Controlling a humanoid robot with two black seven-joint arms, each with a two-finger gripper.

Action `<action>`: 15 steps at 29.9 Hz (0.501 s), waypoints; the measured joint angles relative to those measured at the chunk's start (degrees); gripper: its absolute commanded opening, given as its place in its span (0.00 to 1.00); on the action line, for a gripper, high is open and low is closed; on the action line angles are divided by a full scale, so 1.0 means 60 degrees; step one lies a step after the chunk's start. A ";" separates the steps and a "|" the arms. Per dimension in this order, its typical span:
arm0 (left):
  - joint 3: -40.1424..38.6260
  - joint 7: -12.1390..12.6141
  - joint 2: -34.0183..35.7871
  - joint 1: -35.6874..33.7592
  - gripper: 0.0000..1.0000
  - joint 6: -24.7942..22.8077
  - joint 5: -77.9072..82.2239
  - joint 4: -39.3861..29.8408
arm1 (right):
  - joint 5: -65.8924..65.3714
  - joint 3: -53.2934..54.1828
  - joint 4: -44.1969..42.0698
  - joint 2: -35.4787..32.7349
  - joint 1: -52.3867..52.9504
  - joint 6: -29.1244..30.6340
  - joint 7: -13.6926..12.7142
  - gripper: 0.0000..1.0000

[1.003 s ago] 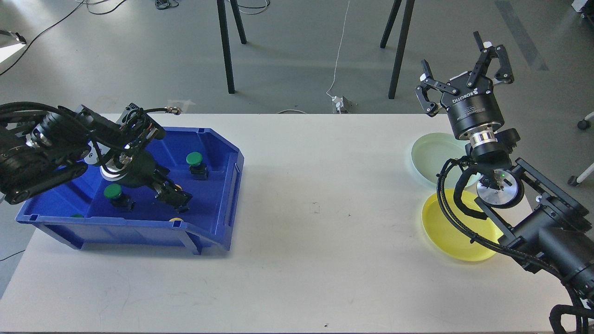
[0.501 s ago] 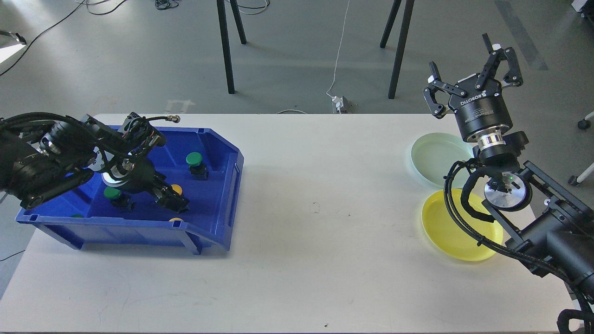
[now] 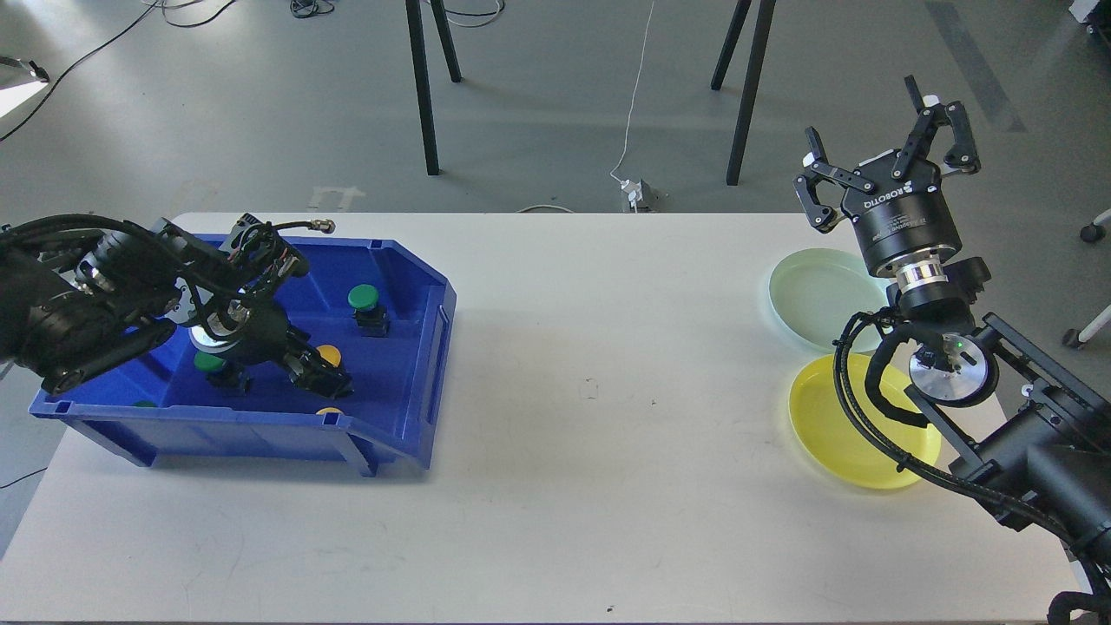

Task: Pass button and place on color plate
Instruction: 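Grasp the yellow button in the bin with the left gripper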

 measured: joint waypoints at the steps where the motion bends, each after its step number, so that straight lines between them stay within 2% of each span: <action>1: 0.0000 0.0000 0.0000 0.0001 0.77 0.0000 0.0000 0.0000 | 0.0000 0.0000 0.0000 -0.0005 -0.0001 0.0000 0.0000 0.99; 15: -0.0001 0.0000 -0.0552 0.0237 0.64 0.0000 -0.0022 0.0918 | 0.0000 0.0015 0.0002 -0.0040 -0.0062 0.0001 0.0000 0.99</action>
